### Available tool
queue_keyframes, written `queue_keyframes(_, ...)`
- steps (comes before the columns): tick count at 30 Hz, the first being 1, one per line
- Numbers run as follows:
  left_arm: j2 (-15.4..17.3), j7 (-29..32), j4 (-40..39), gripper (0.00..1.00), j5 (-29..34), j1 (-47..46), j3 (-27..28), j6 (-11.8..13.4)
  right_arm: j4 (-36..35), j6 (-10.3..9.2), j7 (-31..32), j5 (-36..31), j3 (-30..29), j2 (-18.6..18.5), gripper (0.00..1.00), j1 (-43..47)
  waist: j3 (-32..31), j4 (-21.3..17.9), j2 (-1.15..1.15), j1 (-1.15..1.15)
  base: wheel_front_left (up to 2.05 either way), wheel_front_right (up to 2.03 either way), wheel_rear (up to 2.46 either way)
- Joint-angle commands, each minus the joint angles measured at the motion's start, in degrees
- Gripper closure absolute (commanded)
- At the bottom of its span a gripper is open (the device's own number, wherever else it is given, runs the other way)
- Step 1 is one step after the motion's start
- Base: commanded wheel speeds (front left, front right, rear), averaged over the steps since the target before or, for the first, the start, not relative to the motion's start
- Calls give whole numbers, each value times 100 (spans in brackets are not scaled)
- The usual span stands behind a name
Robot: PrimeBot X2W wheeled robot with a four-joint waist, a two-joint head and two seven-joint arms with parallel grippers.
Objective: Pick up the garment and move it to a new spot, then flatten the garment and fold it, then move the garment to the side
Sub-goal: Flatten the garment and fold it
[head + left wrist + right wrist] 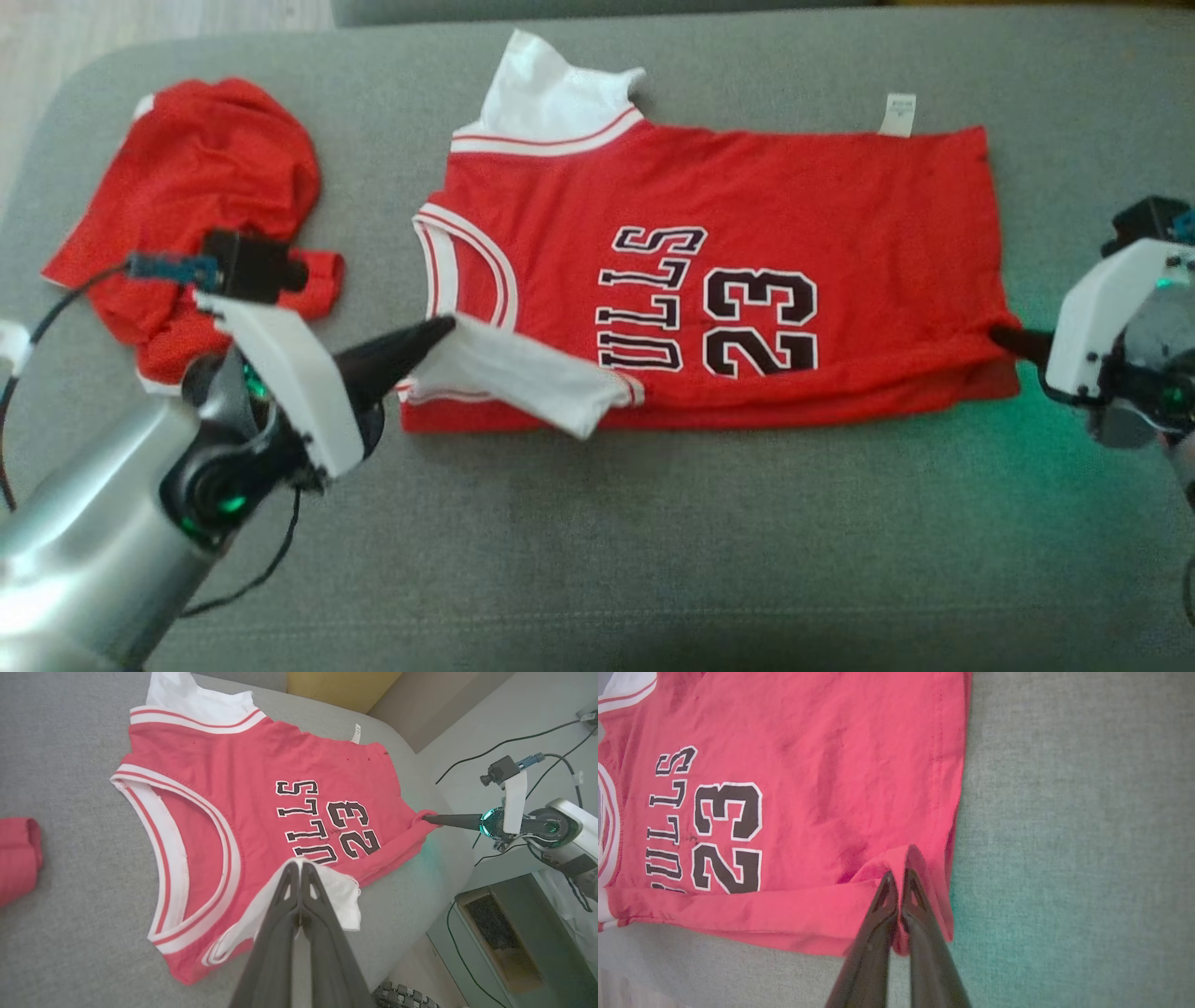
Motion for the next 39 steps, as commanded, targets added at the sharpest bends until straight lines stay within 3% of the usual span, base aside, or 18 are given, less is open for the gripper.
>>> queue_keyframes(1,135,-31,-28,100,89,-457,291,0,-136,43,-103,-56,-6,-57,100,-178,164,-44,0,-1,0,0,0)
queue_keyframes(22,-574,-807,1760,100,271,-1498,288,0,57,43,-1018,-176,248,51,100,-727,713,-195,0,-1,0,0,0)
queue_keyframes(23,-616,-842,1853,100,266,-1528,292,0,75,43,-1142,-203,243,51,60,-758,722,-195,0,-1,0,0,0)
queue_keyframes(24,-659,-872,1963,68,276,-1561,291,1,156,43,-1255,-207,199,67,0,-786,728,-194,0,-1,0,0,0)
queue_keyframes(25,-706,-915,2091,0,298,-1597,293,25,222,43,-1338,-221,185,95,0,-818,729,-192,0,-1,0,0,0)
queue_keyframes(30,-977,-1467,2640,0,393,-1776,482,314,441,43,-1809,-316,136,193,0,-945,710,-188,0,-1,0,0,0)
queue_keyframes(39,-1515,-3108,3201,0,559,-1562,944,500,333,43,-3149,-337,137,287,0,-695,423,-181,0,-1,0,0,0)
